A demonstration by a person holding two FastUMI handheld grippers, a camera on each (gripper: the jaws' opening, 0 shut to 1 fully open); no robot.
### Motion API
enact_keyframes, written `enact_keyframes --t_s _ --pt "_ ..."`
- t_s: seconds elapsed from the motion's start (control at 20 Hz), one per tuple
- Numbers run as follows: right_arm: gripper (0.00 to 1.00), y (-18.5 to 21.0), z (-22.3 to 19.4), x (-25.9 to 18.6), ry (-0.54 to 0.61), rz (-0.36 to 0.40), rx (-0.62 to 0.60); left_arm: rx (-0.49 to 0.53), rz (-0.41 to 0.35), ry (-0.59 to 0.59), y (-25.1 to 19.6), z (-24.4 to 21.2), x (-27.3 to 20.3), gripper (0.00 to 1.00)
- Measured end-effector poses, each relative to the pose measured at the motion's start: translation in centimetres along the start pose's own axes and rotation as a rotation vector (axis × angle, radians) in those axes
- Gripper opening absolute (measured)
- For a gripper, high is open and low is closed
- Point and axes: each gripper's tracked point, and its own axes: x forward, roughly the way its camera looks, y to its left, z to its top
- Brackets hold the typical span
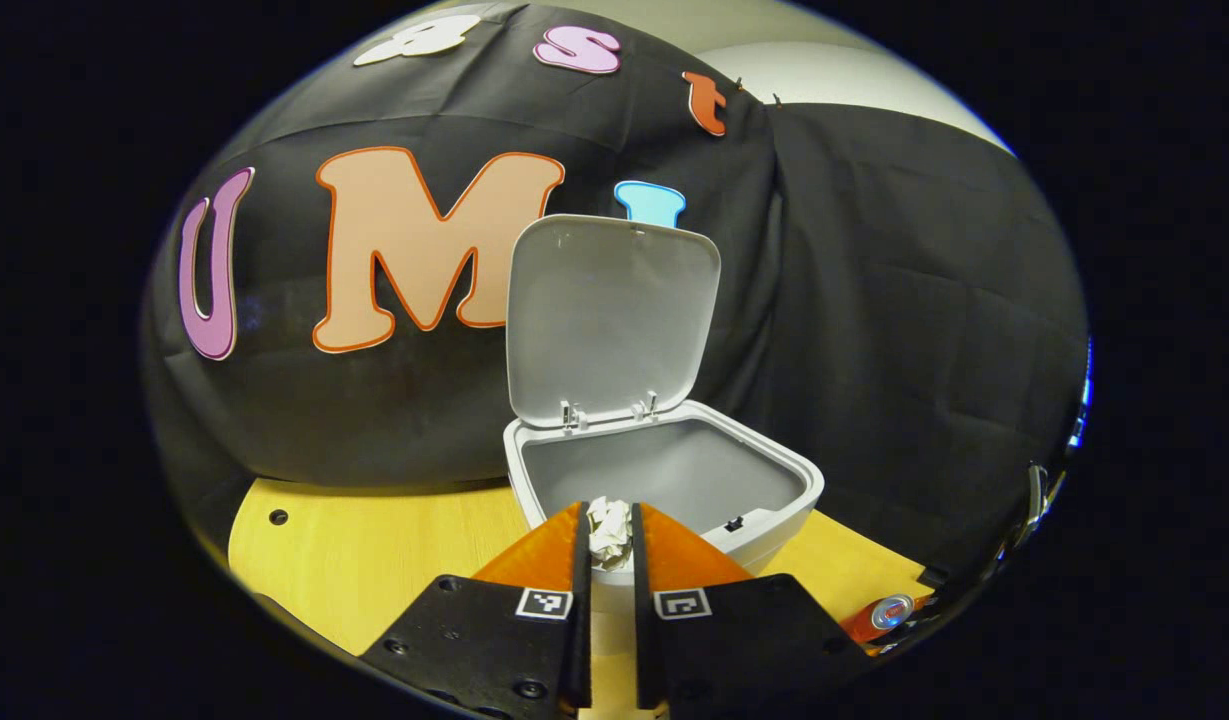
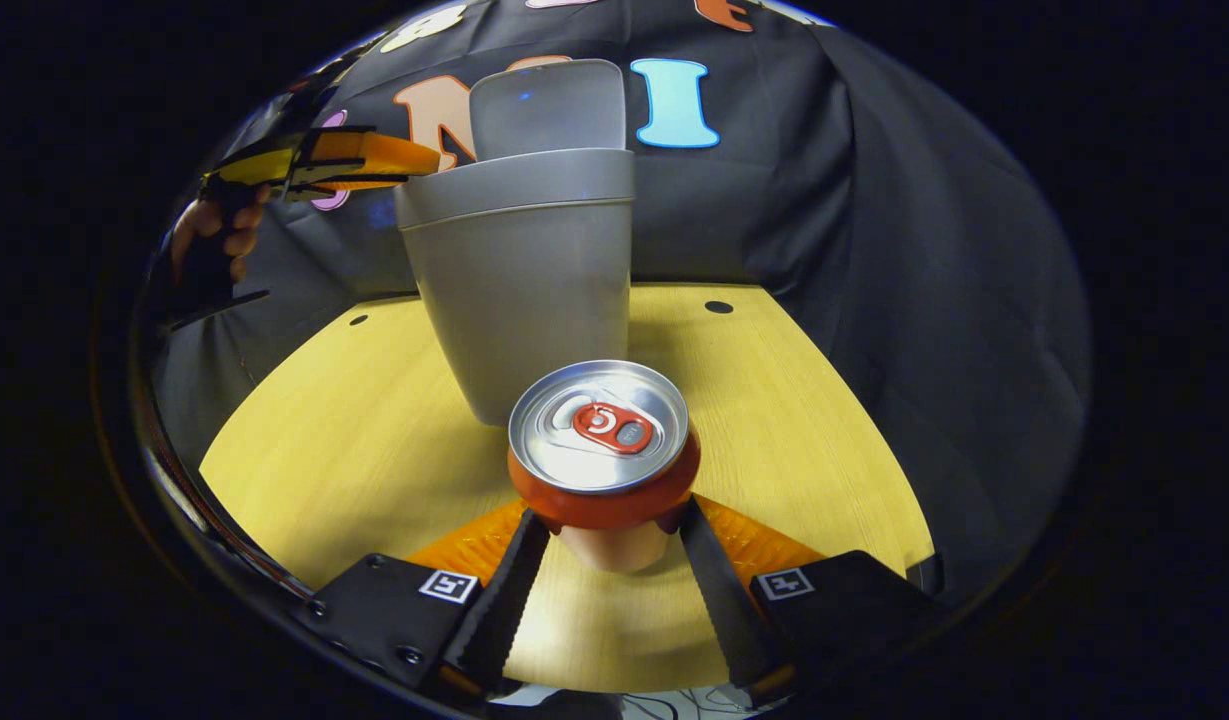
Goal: Press the lid of the desktop garbage bin to open it, pick up the crumpled paper on the desktop and throw it into the bin, then pick up the pop can on the desktop and drop it into the bin, and finally close the garbage bin lid.
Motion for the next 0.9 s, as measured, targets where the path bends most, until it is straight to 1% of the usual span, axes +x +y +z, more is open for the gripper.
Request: enact_keyframes --t_s 0.05,0.25,0.3,0.35,0.4,0.45,0.5,0.55,0.65,0.8,0.85,0.9 --pt "0.84 -0.1 0.0 0.0 0.0 -0.004 0.0 -0.001 -0.001 0.002 0.0 0.0 0.0 0.16" --pt "0.86 -0.2 0.2 0.0 -0.002 -0.007 0.009 0.001 -0.012 0.0 -0.2 0.0 0.2 0.24" --pt "0.84 -0.3 0.3 0.0 -0.002 -0.006 0.01 0.004 -0.01 -0.001 -0.1 0.1 0.3 0.24" --pt "0.84 -0.2 0.3 0.0 -0.001 -0.005 0.011 0.007 -0.009 -0.001 -0.1 0.1 0.4 0.22" --pt "0.84 -0.3 0.4 0.0 -0.004 -0.007 0.01 0.011 -0.008 0.002 -0.1 0.1 0.4 0.28" --pt "0.86 -0.2 0.6 0.0 -0.005 -0.004 0.01 0.013 -0.009 0.002 -0.1 0.1 0.5 0.31" --pt "0.84 -0.2 0.7 0.0 -0.007 -0.006 0.009 0.013 -0.012 0.002 -0.2 0.1 0.6 0.35" --pt "0.84 -0.1 0.9 0.0 -0.011 -0.003 0.008 0.015 -0.015 0.0 -0.3 0.1 0.7 0.35" --pt "0.84 0.0 1.3 0.0 -0.015 -0.001 0.008 0.021 -0.018 0.001 -0.3 0.1 0.6 0.43" --pt "0.84 0.1 1.8 0.1 -0.022 0.001 0.002 0.023 -0.022 -0.001 -0.3 0.2 0.6 0.48" --pt "0.86 0.1 2.0 0.0 -0.025 0.0 0.002 0.024 -0.018 -0.005 -0.2 0.2 0.5 0.53" --pt "0.86 0.3 2.2 0.0 -0.028 0.003 0.003 0.025 -0.014 -0.007 -0.1 0.3 0.4 0.55"
